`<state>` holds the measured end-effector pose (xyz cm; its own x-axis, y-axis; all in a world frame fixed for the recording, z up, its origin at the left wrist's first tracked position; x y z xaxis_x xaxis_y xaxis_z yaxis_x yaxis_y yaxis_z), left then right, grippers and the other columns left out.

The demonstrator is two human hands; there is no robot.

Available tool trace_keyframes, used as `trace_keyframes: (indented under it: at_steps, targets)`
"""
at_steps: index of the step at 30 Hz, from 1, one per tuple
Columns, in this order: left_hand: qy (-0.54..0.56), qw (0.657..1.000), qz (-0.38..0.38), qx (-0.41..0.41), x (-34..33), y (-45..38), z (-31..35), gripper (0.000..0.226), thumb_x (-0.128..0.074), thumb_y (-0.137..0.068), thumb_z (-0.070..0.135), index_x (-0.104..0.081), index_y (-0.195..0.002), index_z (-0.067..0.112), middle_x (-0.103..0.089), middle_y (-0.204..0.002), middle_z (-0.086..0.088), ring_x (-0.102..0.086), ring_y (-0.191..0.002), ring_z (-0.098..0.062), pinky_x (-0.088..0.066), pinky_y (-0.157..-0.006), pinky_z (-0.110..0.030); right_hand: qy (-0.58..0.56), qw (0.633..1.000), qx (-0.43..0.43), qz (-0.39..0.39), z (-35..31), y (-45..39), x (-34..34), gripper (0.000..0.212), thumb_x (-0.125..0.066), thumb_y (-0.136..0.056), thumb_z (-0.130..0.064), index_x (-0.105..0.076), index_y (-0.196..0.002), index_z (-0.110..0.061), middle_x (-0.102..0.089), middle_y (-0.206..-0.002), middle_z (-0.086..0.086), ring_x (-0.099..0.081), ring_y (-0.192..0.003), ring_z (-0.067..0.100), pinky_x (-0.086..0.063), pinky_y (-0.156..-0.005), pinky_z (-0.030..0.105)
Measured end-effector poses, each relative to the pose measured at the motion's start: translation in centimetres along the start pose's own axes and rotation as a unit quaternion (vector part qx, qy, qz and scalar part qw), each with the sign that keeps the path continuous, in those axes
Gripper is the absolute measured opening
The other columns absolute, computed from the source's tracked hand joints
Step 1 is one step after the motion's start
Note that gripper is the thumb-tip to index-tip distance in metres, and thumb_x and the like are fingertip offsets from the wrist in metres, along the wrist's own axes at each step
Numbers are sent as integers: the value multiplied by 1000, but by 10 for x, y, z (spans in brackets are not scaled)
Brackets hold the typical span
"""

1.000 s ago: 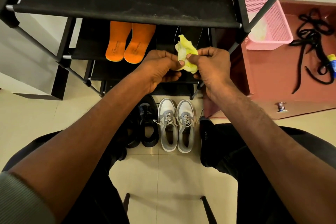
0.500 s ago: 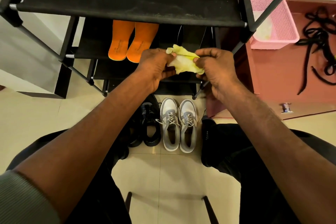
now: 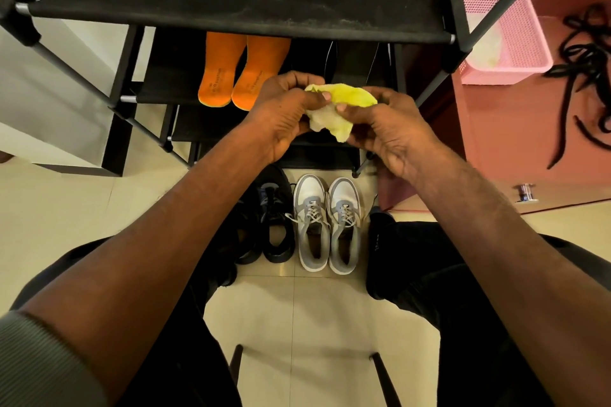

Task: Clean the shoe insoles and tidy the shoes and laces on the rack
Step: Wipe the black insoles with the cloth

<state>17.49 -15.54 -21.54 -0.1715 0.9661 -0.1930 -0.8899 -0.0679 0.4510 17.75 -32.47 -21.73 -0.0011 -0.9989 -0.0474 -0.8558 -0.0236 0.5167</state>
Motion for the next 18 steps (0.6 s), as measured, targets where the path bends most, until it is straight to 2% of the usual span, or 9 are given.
trace_keyframes:
  at_steps: [2, 4, 7, 11, 13, 16, 18]
  targets:
    - [-7, 1000, 6, -7, 2, 0, 2, 20, -72, -91, -3, -67, -108, 7, -71, -117, -18, -73, -104, -32, -64, -81, -48, 15, 1000, 17, 15, -3, 0, 4, 49, -78, -80, 13, -65, -123, -7, -72, -118, 14, -76, -100, 29, -64, -70, 34]
    - [0, 999, 34, -19, 12, 0, 6, 13, -71, -93, 0, -69, -103, 9, -72, -116, -17, -73, -105, -30, -64, -78, -43, 37, 998, 39, 33, -9, 0, 10, 43, -76, -80, 16, -71, -115, -8, -75, -109, 10, -77, -93, 24, -63, -69, 32]
    - [7, 998, 58, -28, 22, 0, 9, 10, -70, -95, 3, -70, -103, 9, -73, -113, -14, -75, -102, -27, -64, -75, -37, 41, 998, 33, 26, -12, -3, 15, 38, -75, -81, 15, -74, -110, -9, -77, -100, 6, -77, -82, 17, -62, -69, 30]
    - [1, 1000, 2, 3, 11, 0, 3, 26, -72, -91, -1, -68, -116, 7, -73, -116, -14, -73, -105, -29, -64, -83, -44, 17, 1000, 23, -8, -9, 0, 6, 31, -78, -85, 5, -73, -114, -4, -79, -102, 10, -79, -87, 21, -65, -75, 35]
    - [-8, 1000, -7, 5, 7, 0, 3, 28, -72, -90, -4, -67, -116, 6, -72, -116, -14, -72, -107, -29, -64, -83, -42, -4, 999, 30, 19, -10, -1, 11, 25, -79, -87, 0, -73, -112, -1, -78, -103, 14, -79, -88, 24, -66, -74, 38]
    - [1, 1000, 4, 5, 10, 0, 4, 22, -75, -89, -1, -68, -109, 6, -73, -115, -15, -73, -105, -30, -62, -73, -31, 1, 996, 50, 78, -14, -3, 23, 8, -76, -90, -1, -74, -97, -4, -78, -93, 12, -78, -83, 24, -66, -76, 41]
    - [2, 1000, 3, 12, 10, -1, 2, 18, -73, -91, 1, -69, -109, 4, -73, -118, -19, -72, -109, -33, -61, -71, -29, 4, 994, 59, 93, -15, -2, 26, 10, -72, -94, -2, -73, -88, -10, -77, -85, 7, -77, -74, 17, -64, -71, 37]
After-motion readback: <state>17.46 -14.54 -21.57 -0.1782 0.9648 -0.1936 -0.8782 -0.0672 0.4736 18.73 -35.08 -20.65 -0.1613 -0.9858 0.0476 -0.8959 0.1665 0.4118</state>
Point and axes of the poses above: each hand's wrist, its own y-axis away from the middle knuckle, its own x-axis out of the back of the hand, z = x × y, the point moved 9 cm from there along -y, towards the middle knuckle
